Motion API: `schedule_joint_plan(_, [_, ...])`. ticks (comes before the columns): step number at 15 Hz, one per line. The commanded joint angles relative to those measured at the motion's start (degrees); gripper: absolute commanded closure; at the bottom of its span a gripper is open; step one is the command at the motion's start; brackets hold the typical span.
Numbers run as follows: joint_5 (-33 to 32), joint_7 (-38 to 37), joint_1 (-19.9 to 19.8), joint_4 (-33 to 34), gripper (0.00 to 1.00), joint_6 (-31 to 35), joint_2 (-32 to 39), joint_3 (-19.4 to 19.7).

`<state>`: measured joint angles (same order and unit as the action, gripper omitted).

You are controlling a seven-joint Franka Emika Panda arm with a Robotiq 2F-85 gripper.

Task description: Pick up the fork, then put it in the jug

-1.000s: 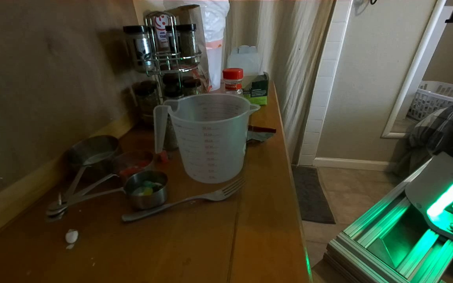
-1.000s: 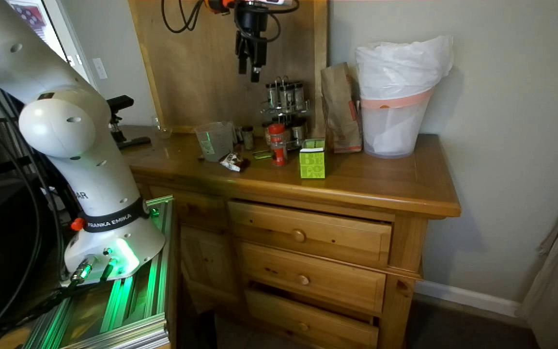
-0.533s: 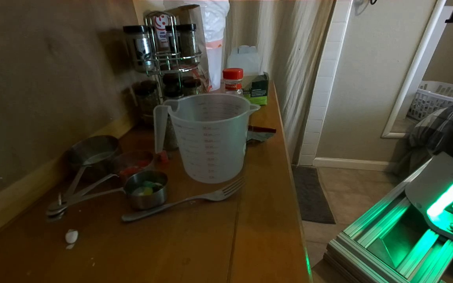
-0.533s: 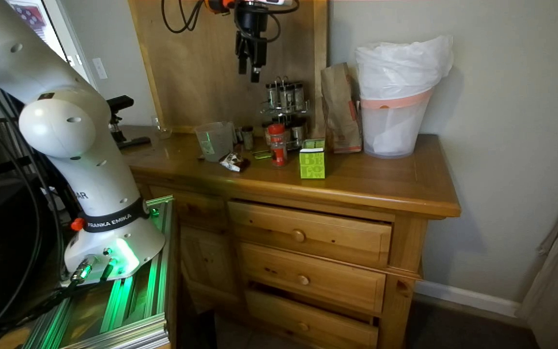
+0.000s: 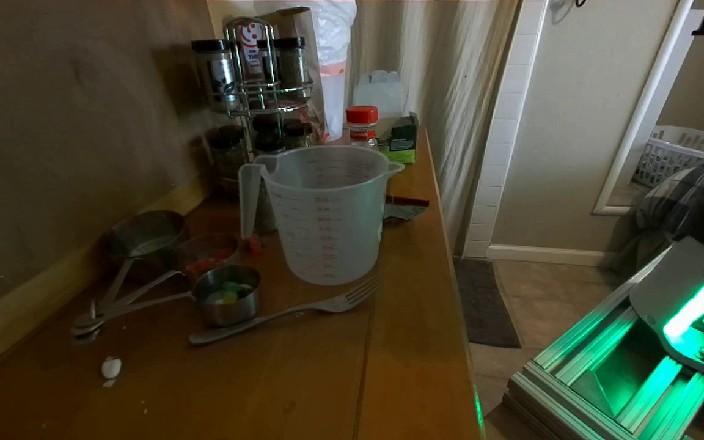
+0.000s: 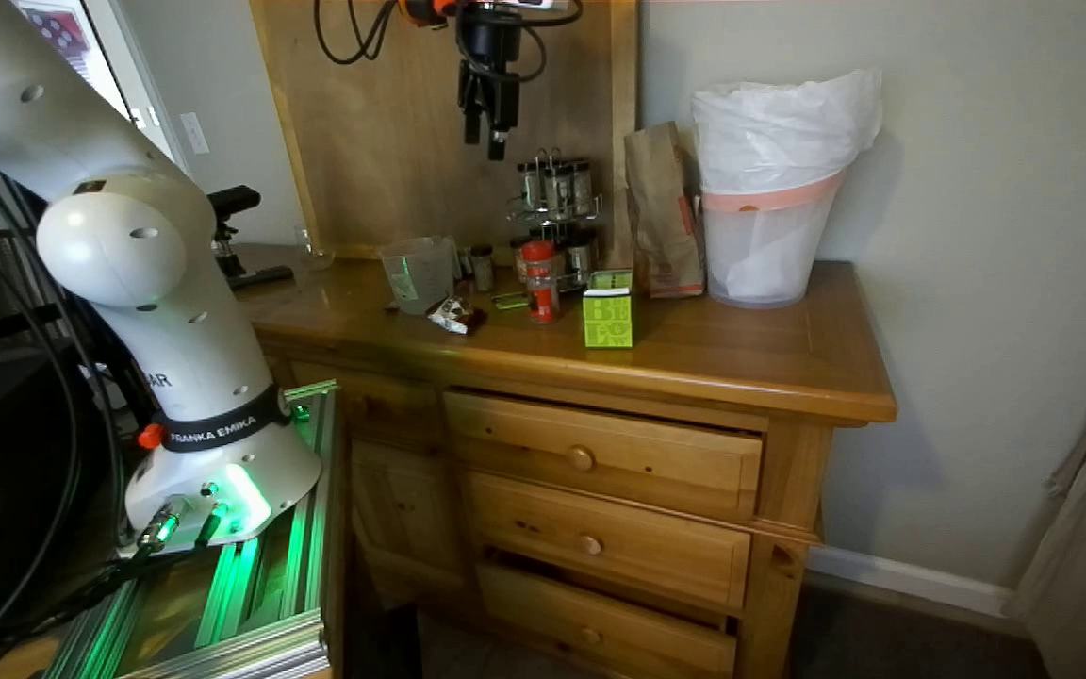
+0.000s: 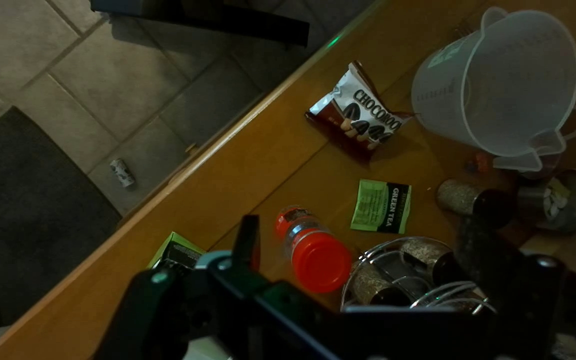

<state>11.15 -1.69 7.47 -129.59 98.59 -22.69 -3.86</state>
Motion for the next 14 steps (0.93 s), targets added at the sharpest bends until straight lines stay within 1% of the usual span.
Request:
schedule_joint_plan(1, [1.31, 3.94, 0.49, 0.28, 0.0, -2.14, 0.06, -0.05])
schedule_joint_plan(2, [2.44, 7.44, 1.87, -1.03, 0.0, -2.4, -0.77, -0.28])
schedule_joint_plan(8, [7.52, 18.98, 7.88, -5.33, 0.0, -2.8, -2.17, -2.99])
schedule_joint_plan(9, [8.2, 20.78, 9.14, -6.43, 0.0, -1.12, -2.71, -3.9])
schedule_joint_plan(10, [7.45, 21.65, 10.31, -7.47, 0.0, 0.94, -3.45, -5.54])
schedule_joint_plan(14, [6.91, 23.75, 15.76, -8.09, 0.0, 6.33, -4.43, -10.92])
